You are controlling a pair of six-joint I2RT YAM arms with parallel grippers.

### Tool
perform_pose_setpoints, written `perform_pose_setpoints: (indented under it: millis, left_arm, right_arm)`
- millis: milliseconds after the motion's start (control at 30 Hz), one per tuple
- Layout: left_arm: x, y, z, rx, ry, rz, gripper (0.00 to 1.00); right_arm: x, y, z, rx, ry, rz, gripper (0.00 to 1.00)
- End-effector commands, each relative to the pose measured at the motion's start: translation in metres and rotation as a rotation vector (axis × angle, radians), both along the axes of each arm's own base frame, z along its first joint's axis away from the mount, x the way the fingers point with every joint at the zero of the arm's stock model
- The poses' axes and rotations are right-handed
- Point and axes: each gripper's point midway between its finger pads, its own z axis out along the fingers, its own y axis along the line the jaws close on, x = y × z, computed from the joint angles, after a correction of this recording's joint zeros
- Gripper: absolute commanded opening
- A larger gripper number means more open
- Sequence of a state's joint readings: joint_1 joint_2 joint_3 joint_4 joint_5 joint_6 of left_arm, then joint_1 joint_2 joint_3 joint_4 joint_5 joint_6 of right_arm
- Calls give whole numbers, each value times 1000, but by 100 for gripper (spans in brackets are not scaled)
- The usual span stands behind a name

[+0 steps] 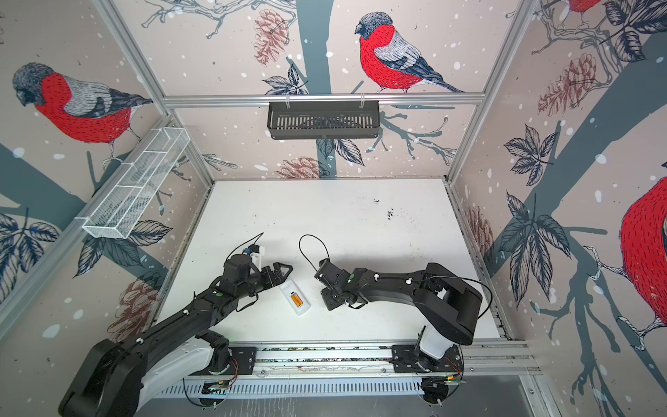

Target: Load the batteries into the remote control

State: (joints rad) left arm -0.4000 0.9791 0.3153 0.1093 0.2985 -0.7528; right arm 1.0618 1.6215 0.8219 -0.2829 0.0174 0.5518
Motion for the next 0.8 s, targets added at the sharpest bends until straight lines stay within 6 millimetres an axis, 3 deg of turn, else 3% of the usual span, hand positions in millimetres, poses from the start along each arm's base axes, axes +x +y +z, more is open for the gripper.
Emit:
perform_pose_setpoints:
  millis: [0,167,333,767]
  left_arm:
    - [7,19,11,93,-45,68,96]
    - [4,38,35,98,-81,114,96]
    - [2,39,51,79,-100,115,96]
    - [2,37,53,62,-113,107,96]
  right_arm:
    - [-12,-14,-13,-87,48,9,37]
    - [-18,-15,-14,-117,36,36,31]
    - [-23,-15,-10,-114,13,67,28]
    - [-32,3,17,-14,-48,171,27]
